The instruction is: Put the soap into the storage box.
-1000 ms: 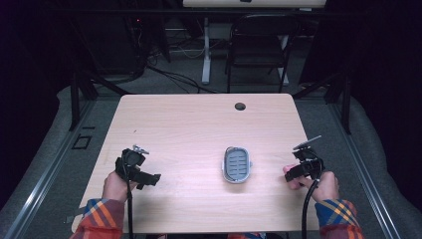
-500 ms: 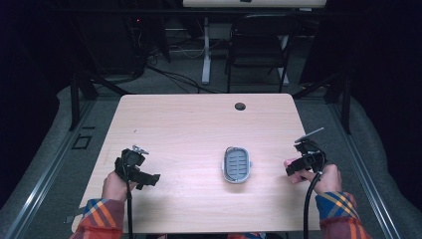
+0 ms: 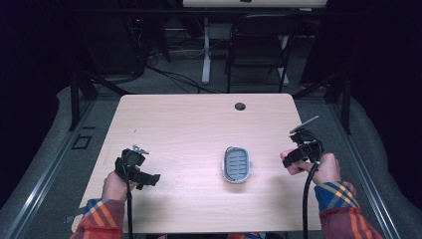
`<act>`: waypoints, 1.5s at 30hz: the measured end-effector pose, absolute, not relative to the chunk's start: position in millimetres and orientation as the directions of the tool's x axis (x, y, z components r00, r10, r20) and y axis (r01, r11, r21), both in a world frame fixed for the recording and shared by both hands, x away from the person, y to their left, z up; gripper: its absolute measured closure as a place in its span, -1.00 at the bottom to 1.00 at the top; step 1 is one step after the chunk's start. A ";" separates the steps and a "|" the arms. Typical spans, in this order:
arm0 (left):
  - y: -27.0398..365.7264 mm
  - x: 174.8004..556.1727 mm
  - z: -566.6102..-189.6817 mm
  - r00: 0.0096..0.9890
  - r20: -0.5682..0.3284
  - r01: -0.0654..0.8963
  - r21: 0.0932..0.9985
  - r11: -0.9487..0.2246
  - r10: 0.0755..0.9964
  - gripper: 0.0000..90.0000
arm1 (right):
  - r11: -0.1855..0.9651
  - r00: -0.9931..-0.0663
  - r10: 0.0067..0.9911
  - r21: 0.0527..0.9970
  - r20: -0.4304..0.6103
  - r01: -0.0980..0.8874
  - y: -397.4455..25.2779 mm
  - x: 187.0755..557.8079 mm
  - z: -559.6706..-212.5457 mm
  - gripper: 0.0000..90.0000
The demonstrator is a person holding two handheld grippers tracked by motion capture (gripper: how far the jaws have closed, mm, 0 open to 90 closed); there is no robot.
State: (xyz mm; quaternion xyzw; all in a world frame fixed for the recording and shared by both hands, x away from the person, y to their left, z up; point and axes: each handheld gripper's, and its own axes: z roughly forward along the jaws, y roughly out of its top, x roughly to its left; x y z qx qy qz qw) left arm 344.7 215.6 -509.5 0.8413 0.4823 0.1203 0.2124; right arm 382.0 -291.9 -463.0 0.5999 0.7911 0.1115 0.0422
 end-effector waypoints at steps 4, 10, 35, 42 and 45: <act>215.4 344.7 -509.5 0.505 -0.001 0.761 0.473 -0.444 0.863 -1.00 | 0.265 -0.288 0.955 0.230 0.071 0.936 -286.8 383.5 -458.9 -0.19; 214.4 345.3 -509.8 0.509 0.000 0.758 0.473 -0.449 0.861 -1.00 | 0.277 -0.302 0.950 0.236 0.075 0.932 -279.7 386.4 -451.7 -0.19; 213.6 345.4 -509.8 0.518 -0.001 0.755 0.471 -0.456 0.856 -1.00 | 0.328 -0.350 0.934 0.214 0.070 0.920 -246.1 401.0 -440.5 -0.18; 213.5 345.4 -509.8 0.518 -0.001 0.755 0.471 -0.456 0.856 -1.00 | 0.339 -0.358 0.931 0.202 0.070 0.919 -237.6 406.6 -441.9 -0.18; 213.4 345.3 -509.7 0.518 0.000 0.755 0.471 -0.457 0.855 -1.00 | 0.340 -0.360 0.930 0.194 0.077 0.920 -233.3 408.7 -441.6 -0.18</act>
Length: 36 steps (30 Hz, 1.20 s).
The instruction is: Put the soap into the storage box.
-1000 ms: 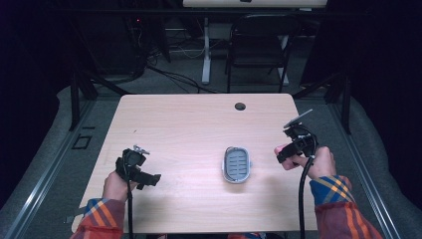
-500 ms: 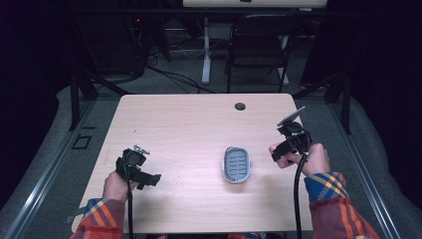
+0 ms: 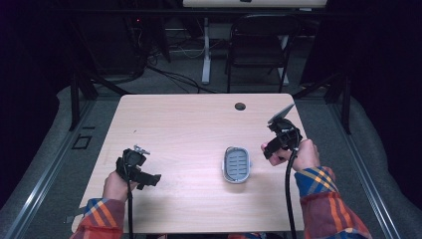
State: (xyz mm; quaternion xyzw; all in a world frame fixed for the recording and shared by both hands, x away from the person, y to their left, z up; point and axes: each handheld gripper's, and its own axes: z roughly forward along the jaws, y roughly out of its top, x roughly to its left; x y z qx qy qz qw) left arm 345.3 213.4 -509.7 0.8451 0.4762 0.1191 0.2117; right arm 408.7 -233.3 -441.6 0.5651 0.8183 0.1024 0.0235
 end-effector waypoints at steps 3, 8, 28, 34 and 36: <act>213.4 345.3 -509.7 0.519 -0.001 0.754 0.471 -0.457 0.855 -1.00 | 0.328 -0.351 0.933 0.212 0.080 0.920 -226.3 409.3 -443.9 -0.18; 213.5 345.3 -509.7 0.519 -0.001 0.754 0.472 -0.457 0.855 -1.00 | 0.350 -0.372 0.925 0.202 0.080 0.915 -216.5 412.3 -445.1 -0.18; 212.2 345.1 -509.9 0.521 -0.003 0.754 0.471 -0.458 0.854 -1.00 | 0.423 -0.437 0.896 0.150 0.075 0.894 -190.1 420.6 -453.8 -0.18; 210.9 344.7 -510.2 0.529 0.001 0.750 0.468 -0.468 0.848 -1.00 | 0.427 -0.440 0.895 0.148 0.069 0.892 -180.6 422.0 -457.7 -0.18; 210.9 344.8 -510.2 0.530 0.001 0.749 0.469 -0.469 0.848 -1.00 | 0.421 -0.435 0.898 0.159 0.069 0.893 -176.9 422.2 -460.0 -0.18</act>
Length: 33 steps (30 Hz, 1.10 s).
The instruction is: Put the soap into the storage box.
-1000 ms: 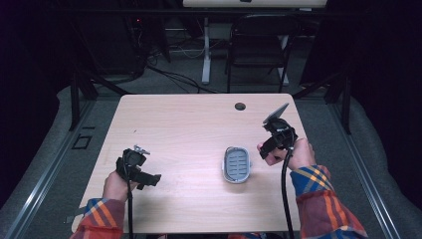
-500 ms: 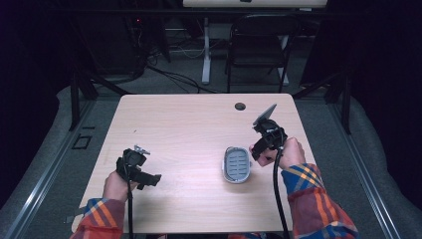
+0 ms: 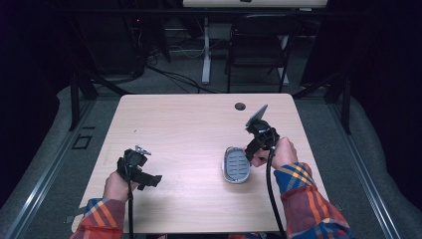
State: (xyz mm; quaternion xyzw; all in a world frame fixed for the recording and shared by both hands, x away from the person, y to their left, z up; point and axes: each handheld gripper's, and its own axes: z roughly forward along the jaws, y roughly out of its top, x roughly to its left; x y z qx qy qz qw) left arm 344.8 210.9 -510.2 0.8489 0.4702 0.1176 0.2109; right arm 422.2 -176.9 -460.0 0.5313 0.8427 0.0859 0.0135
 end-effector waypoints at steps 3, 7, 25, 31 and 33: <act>210.7 344.7 -510.2 0.532 0.003 0.748 0.466 -0.472 0.847 -1.00 | 0.434 -0.445 0.894 0.142 0.059 0.890 -172.1 424.6 -461.6 -0.18; 209.8 344.5 -510.5 0.539 0.003 0.746 0.462 -0.480 0.842 -1.00 | 0.432 -0.441 0.896 0.128 0.049 0.893 -165.7 427.5 -467.5 -0.18; 206.2 345.5 -511.6 0.551 0.006 0.742 0.455 -0.493 0.835 -1.00 | 0.412 -0.413 0.911 0.108 -0.009 0.905 -138.1 431.4 -487.2 -0.19; 207.5 345.5 -511.7 0.546 -0.001 0.744 0.459 -0.484 0.838 -1.00 | 0.413 -0.415 0.910 0.106 -0.007 0.905 -132.9 432.9 -489.0 -0.19; 207.2 345.3 -511.5 0.550 -0.002 0.743 0.458 -0.489 0.835 -1.00 | 0.406 -0.410 0.912 0.114 0.009 0.907 -133.2 432.8 -489.4 -0.19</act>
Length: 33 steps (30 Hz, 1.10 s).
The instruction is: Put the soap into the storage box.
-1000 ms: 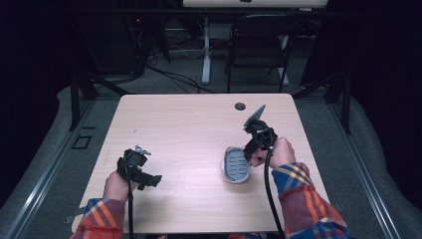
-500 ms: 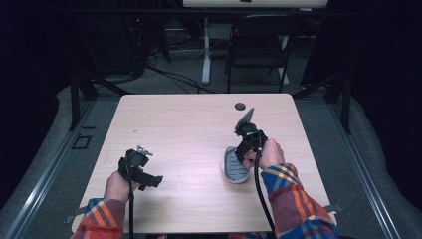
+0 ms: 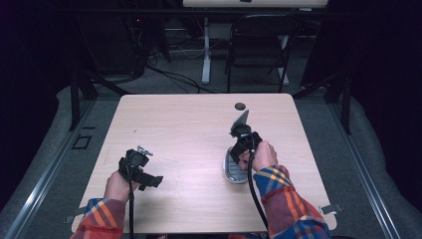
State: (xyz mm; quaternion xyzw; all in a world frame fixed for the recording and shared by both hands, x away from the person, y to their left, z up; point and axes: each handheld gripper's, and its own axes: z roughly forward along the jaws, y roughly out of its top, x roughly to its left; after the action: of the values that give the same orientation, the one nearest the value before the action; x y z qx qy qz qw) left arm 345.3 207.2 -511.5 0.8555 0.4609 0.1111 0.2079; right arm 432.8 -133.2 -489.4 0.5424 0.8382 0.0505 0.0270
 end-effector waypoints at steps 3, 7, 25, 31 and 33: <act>206.7 345.5 -512.0 0.552 0.002 0.741 0.457 -0.492 0.834 -1.00 | 0.389 -0.394 0.919 0.134 0.015 0.911 -134.1 431.7 -487.1 -0.19; 207.0 345.4 -511.7 0.553 -0.003 0.743 0.454 -0.491 0.833 -1.00 | 0.380 -0.389 0.919 0.127 0.057 0.916 -138.4 430.3 -482.5 -0.10; 205.5 345.1 -512.5 0.561 -0.002 0.741 0.446 -0.502 0.828 -1.00 | 0.517 -0.553 0.825 0.237 0.119 0.823 -162.9 403.1 -457.4 -0.40; 206.1 345.1 -512.4 0.558 -0.002 0.740 0.452 -0.498 0.830 -1.00 | 0.522 -0.568 0.817 0.287 0.101 0.803 -180.4 394.1 -451.2 -0.70; 206.2 344.8 -512.1 0.558 -0.001 0.739 0.456 -0.496 0.830 -1.00 | 0.536 -0.579 0.811 0.290 0.083 0.793 -186.4 391.9 -451.1 -0.75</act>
State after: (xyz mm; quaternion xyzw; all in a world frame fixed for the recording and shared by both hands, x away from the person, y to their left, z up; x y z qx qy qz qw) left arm 344.8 206.2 -512.1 0.8579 0.4570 0.1099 0.2074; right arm 391.9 -186.4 -451.1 0.4578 0.8758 0.1495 0.0305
